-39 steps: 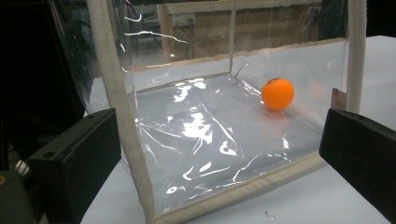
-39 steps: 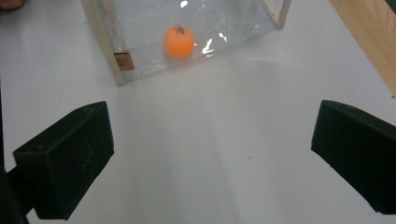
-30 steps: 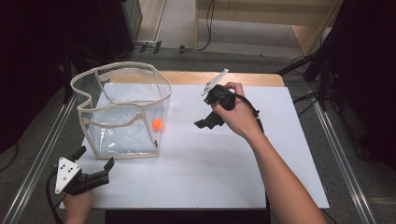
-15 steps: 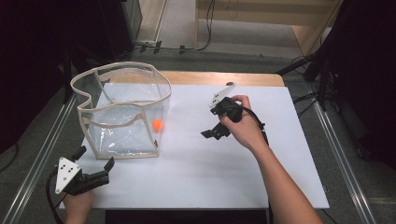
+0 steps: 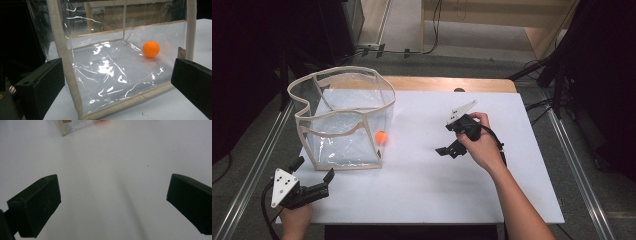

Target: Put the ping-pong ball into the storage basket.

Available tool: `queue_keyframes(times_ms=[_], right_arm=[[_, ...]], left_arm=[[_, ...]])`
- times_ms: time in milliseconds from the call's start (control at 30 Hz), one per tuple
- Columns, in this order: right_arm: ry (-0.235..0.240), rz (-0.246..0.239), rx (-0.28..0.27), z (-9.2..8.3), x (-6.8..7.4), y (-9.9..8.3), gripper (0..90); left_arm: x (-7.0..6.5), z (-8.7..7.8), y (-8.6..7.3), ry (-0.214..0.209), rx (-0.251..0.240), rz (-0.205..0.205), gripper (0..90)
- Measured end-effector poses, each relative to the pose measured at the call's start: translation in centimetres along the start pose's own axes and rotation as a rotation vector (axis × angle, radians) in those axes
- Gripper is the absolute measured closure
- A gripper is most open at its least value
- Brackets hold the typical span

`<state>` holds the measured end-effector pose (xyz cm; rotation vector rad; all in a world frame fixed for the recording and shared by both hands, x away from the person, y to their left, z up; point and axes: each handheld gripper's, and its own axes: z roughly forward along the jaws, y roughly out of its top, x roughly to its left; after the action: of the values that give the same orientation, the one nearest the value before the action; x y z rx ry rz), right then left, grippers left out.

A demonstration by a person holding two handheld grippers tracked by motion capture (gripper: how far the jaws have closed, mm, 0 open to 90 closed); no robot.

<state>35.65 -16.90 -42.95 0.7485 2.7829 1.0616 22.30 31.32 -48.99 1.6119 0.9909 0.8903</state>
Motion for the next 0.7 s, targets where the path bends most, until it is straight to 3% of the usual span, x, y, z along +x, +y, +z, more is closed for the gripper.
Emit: queue_keyframes(times_ms=[300,700], right_arm=[[-0.012,0.068,-0.060,-0.8,-0.1,-2.9,0.0],[-0.044,0.107,-0.128,-1.9,-0.3,-6.0,0.0]], left_arm=[[0.0,0.0,0.0,0.002,0.000,0.000,0.0],[0.0,0.0,0.0,0.003,0.000,-0.001,0.0]])
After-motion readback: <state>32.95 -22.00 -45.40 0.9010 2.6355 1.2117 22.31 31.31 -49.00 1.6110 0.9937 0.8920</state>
